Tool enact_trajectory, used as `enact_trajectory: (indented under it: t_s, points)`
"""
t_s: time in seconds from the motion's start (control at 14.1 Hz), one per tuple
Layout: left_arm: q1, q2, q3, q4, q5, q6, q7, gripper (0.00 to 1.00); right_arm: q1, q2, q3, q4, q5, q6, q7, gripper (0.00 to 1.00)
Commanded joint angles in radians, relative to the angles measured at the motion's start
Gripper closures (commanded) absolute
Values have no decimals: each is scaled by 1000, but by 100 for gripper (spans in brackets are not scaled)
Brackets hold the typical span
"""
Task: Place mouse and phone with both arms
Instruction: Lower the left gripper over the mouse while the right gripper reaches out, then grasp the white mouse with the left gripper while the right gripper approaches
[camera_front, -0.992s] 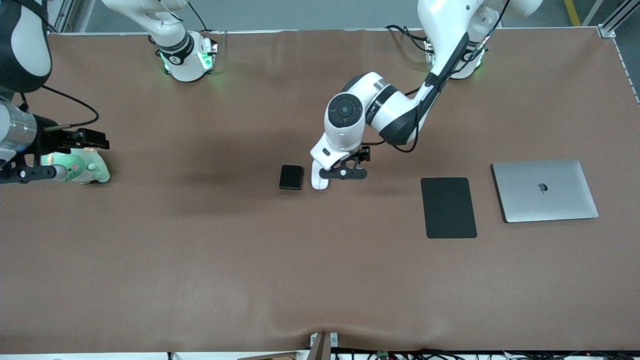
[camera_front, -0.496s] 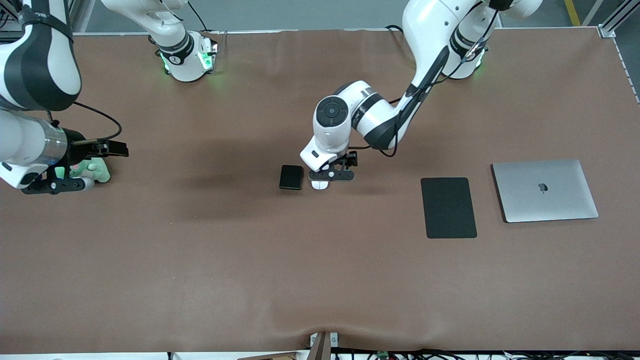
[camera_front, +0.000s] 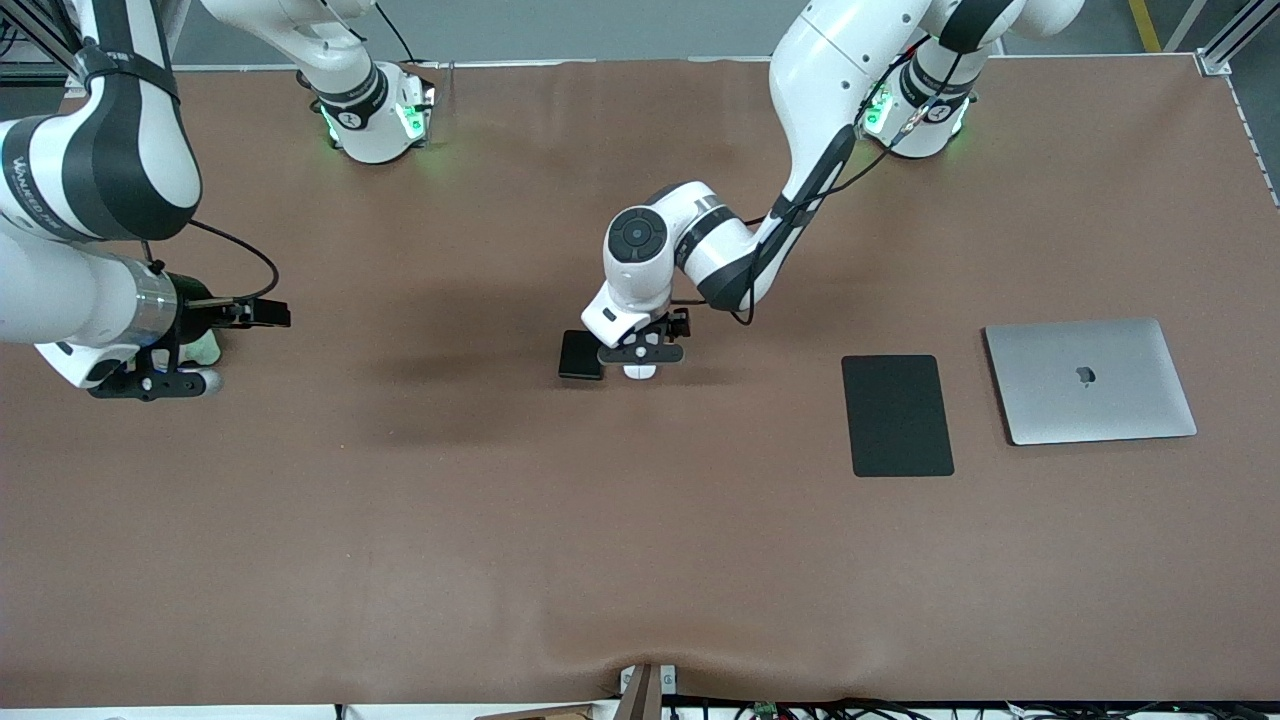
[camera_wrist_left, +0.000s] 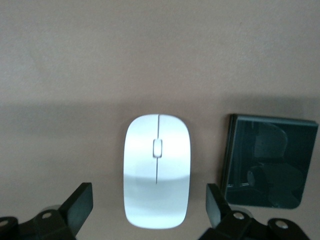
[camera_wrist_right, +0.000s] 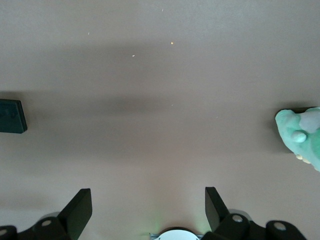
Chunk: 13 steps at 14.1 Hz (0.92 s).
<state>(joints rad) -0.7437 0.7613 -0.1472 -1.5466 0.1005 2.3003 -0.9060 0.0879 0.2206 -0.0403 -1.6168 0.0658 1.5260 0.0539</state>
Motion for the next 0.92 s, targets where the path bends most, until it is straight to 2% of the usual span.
enact_trajectory:
  t_s: [0.0, 0.14, 0.57, 0.85]
  points:
    - [-11, 30, 11, 37, 54, 7, -33, 0, 27, 2, -3, -5, 16, 16, 72, 0]
    - [-11, 44, 9, 37, 108, 13, -34, 0, 44, 14, -3, -11, 16, 31, 96, 0]
    - [-25, 70, 11, 46, 110, 56, -53, 0, 76, 16, -3, -66, 16, 100, 96, 0]
    - [-25, 82, 11, 52, 110, 57, -56, 0, 104, 26, -3, -66, 22, 103, 118, 0]
